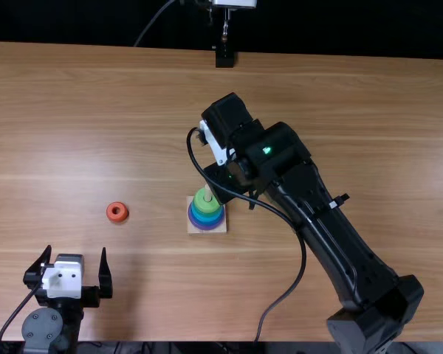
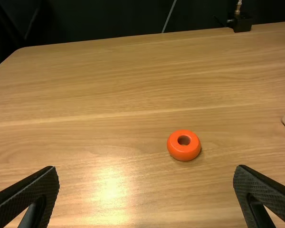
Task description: Build the Hanoi tower: stack the rings onto the peg from bottom to top in this color order: purple, dark blue, light blue, dark green, light green, yellow, orange.
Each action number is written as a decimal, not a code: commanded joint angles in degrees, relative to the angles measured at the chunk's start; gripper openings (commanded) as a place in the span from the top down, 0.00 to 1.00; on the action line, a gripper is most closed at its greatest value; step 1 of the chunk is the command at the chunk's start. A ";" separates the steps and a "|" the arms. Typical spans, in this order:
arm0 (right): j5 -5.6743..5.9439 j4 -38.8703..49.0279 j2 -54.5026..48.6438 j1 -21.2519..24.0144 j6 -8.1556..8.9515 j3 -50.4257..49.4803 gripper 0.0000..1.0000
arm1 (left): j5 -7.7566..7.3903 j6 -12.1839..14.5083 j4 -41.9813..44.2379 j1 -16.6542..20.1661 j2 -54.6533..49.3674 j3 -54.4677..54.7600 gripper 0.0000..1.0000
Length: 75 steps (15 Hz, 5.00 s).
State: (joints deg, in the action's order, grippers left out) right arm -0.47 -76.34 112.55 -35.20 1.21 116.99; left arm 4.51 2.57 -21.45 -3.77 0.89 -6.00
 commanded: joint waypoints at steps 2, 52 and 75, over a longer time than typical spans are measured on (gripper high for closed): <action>-0.48 -0.09 -2.16 -1.36 0.05 3.07 1.00 | 0.55 -0.46 -4.39 -0.01 -0.89 6.00 0.00; 12.18 52.44 -24.84 19.12 0.47 -43.07 0.00 | 0.55 -0.46 -4.39 -0.01 -0.89 6.00 0.00; -3.33 77.22 -101.92 36.43 0.16 -107.58 0.00 | 0.55 -0.46 -4.39 -0.01 -0.89 6.00 0.00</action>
State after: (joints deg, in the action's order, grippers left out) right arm -3.18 0.99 11.60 0.54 1.41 10.79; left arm 4.51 2.55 -21.41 -3.75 0.89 -6.00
